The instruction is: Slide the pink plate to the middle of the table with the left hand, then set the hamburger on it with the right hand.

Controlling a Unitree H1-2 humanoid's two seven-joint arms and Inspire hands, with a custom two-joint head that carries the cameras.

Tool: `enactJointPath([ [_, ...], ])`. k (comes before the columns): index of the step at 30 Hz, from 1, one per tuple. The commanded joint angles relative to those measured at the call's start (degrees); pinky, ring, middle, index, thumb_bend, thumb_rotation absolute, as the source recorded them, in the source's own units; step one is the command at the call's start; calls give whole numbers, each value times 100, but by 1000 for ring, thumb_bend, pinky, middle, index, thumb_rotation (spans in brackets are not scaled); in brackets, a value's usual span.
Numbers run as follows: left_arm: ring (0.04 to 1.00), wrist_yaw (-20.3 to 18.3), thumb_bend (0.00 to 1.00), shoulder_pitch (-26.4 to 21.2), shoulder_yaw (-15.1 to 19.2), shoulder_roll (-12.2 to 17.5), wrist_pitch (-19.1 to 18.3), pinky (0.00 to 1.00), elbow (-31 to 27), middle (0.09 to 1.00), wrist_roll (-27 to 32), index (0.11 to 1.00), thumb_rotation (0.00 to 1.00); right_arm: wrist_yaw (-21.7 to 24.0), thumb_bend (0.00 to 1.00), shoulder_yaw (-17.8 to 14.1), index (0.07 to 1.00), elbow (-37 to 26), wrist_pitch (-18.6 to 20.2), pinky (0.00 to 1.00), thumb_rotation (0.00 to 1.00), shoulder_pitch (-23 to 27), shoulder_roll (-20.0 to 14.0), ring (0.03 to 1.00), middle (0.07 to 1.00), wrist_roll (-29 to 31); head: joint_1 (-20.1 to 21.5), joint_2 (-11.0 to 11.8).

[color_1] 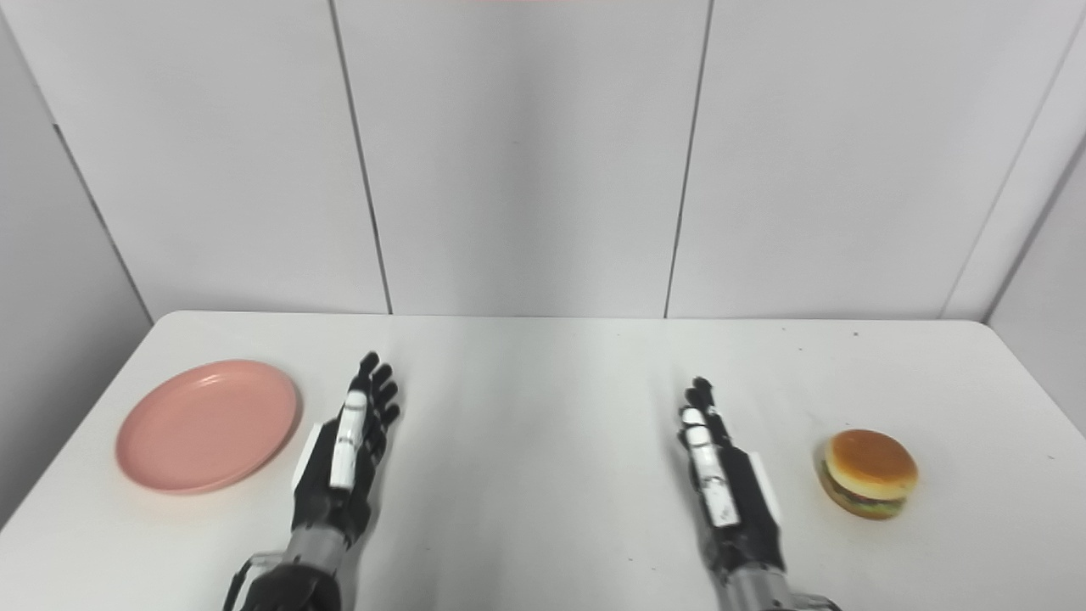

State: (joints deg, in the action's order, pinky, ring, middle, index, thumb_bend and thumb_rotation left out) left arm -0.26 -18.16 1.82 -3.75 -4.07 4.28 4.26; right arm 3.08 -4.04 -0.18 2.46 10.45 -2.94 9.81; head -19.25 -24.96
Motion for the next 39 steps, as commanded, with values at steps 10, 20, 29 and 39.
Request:
enactJointPath([
  [10,1000,16,728,-659,662,472,-78,1000,-221,1000,585,998,1000,-87,461,-59,1000,-450,227,1000,900,83,-30,1000,1000,32,-491,138],
  [20,950,401,753,-875,1165,744,-29,961,-112,929,583,912,1000,47,430,-34,1000,-539,294,1000,953,110,-175,1000,1000,83,-853,208],
  [29,878,481,747,-1032,1612,1086,107,891,377,851,830,840,994,190,418,-43,1000,-230,-216,1000,948,133,-288,1000,1000,-11,-1126,300],
  [39,836,816,705,-1076,1858,1290,384,809,602,844,694,831,988,70,446,-64,999,-75,-431,1000,963,193,-253,1000,1000,-220,-1243,357],
])
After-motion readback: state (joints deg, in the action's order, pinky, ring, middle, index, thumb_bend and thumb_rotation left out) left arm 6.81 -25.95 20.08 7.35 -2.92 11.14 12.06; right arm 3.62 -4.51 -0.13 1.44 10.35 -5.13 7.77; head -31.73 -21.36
